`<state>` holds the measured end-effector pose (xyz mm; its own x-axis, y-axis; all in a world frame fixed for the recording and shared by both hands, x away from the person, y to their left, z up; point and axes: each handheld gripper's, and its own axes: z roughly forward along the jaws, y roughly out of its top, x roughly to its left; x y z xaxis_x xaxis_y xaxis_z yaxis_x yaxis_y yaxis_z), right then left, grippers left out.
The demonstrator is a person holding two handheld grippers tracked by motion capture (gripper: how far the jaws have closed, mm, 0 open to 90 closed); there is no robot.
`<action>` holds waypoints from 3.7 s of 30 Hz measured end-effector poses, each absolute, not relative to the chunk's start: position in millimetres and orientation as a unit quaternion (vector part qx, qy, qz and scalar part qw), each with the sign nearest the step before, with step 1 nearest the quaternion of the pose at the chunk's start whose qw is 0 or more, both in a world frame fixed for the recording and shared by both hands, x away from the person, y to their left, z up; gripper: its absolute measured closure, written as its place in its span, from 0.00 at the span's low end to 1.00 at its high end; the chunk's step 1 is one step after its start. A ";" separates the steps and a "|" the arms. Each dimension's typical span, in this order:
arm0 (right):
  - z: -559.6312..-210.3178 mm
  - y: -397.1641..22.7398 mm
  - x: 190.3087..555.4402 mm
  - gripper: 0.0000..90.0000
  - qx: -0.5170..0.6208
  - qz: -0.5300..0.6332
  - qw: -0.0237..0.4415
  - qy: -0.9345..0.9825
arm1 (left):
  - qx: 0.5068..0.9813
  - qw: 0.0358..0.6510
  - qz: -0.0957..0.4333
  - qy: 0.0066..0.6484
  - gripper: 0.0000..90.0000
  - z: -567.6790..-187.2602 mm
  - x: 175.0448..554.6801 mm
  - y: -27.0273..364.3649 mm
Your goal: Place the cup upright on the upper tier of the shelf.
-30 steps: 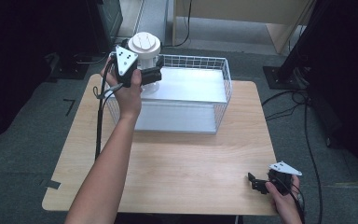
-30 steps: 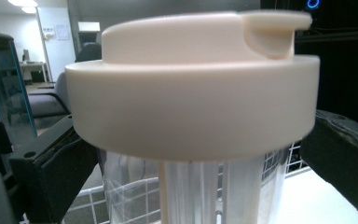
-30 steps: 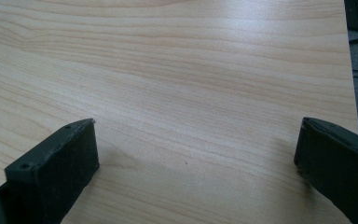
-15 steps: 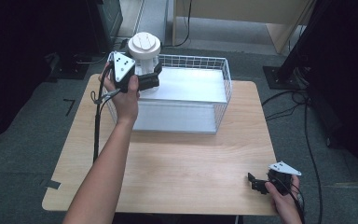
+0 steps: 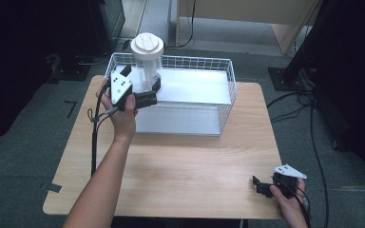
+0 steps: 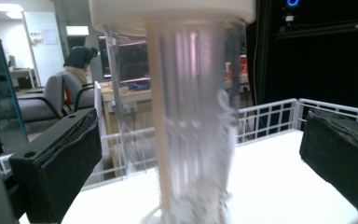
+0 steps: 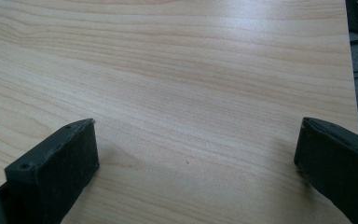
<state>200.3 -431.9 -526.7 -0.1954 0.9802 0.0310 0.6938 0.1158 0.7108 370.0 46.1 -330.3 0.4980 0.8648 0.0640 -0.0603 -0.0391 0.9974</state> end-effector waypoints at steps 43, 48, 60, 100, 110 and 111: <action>-526.7 -430.9 200.3 0.00 0.589 0.308 0.232 0.711 | 0.623 0.563 0.378 0.390 0.00 -429.4 268.3 155.1; -526.6 -431.0 200.3 0.00 0.588 0.307 0.232 0.711 | 0.622 0.556 0.369 0.409 0.00 -445.1 259.0 166.9; -526.7 -430.9 200.3 0.00 0.588 0.307 0.232 0.712 | 0.629 0.508 0.367 0.460 0.00 -475.5 242.4 193.6; -526.8 -428.3 199.1 0.00 0.608 0.298 0.242 0.695 | 0.736 0.363 0.219 0.528 0.00 -515.0 231.1 248.3; -526.8 -428.1 198.6 0.00 0.613 0.297 0.243 0.691 | 0.758 0.321 0.223 0.523 0.00 -517.0 234.5 239.1; -526.8 -428.1 198.6 0.00 0.612 0.297 0.243 0.691 | 0.758 0.321 0.223 0.523 0.00 -517.0 234.5 239.1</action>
